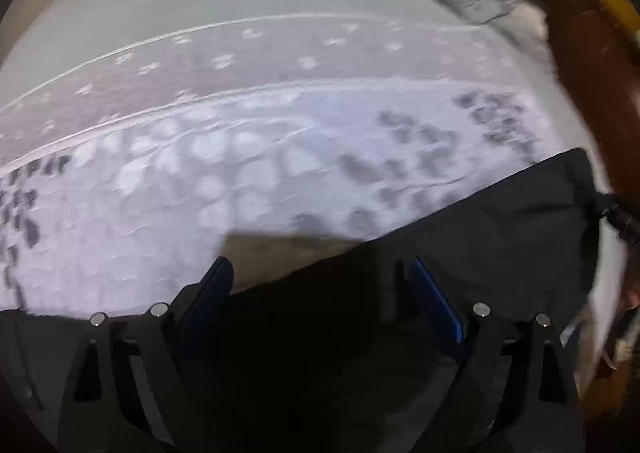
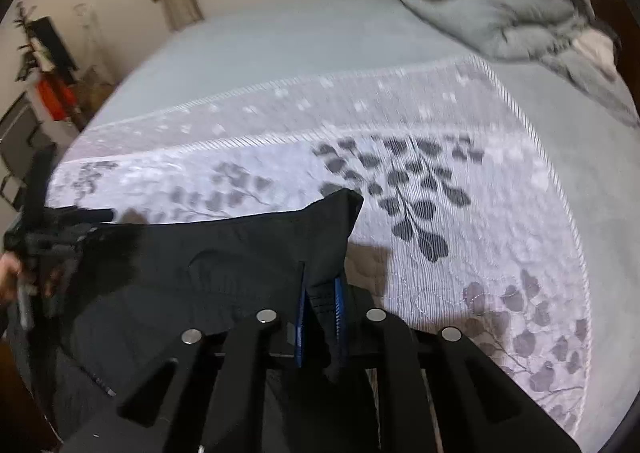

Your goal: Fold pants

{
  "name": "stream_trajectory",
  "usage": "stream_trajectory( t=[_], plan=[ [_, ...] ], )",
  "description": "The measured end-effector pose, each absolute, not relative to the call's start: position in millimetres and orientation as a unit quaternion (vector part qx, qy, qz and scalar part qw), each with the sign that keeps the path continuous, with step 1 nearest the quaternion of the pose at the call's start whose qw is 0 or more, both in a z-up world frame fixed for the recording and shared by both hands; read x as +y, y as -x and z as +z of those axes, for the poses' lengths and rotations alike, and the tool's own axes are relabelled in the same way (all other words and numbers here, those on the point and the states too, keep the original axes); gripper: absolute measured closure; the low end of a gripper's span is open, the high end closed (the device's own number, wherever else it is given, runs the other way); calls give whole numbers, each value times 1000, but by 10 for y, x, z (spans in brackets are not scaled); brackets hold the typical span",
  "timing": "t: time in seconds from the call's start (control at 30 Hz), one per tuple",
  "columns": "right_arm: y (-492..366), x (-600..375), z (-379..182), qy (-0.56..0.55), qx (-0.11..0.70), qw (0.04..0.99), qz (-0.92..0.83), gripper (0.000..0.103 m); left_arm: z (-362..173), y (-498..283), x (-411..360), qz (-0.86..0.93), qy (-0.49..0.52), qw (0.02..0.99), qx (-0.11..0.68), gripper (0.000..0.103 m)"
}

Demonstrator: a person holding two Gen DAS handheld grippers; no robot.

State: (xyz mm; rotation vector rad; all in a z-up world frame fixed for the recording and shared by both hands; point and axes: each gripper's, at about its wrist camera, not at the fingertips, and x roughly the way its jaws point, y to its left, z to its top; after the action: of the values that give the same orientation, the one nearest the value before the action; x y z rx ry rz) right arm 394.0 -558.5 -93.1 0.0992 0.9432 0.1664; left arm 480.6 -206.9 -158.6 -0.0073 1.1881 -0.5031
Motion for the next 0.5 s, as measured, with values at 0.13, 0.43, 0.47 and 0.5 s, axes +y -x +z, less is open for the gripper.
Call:
stream_trajectory(
  t=[0.13, 0.43, 0.47, 0.5],
  plan=[
    [-3662, -5638, -707, -56, 413, 902, 113, 91, -1452, -4795, -2281, -305, -22, 794, 526, 13],
    [-3275, -5632, -564, -43, 375, 913, 154, 91, -1306, -4763, -2577, -451, -84, 739, 493, 13],
    [-3246, -5629, -564, -43, 373, 913, 157, 91, -1326, -4758, -2650, -470, -94, 720, 502, 13],
    [-3243, -5635, -559, -44, 371, 914, 158, 91, -1320, -4733, -2684, -481, -98, 709, 506, 13]
  ],
)
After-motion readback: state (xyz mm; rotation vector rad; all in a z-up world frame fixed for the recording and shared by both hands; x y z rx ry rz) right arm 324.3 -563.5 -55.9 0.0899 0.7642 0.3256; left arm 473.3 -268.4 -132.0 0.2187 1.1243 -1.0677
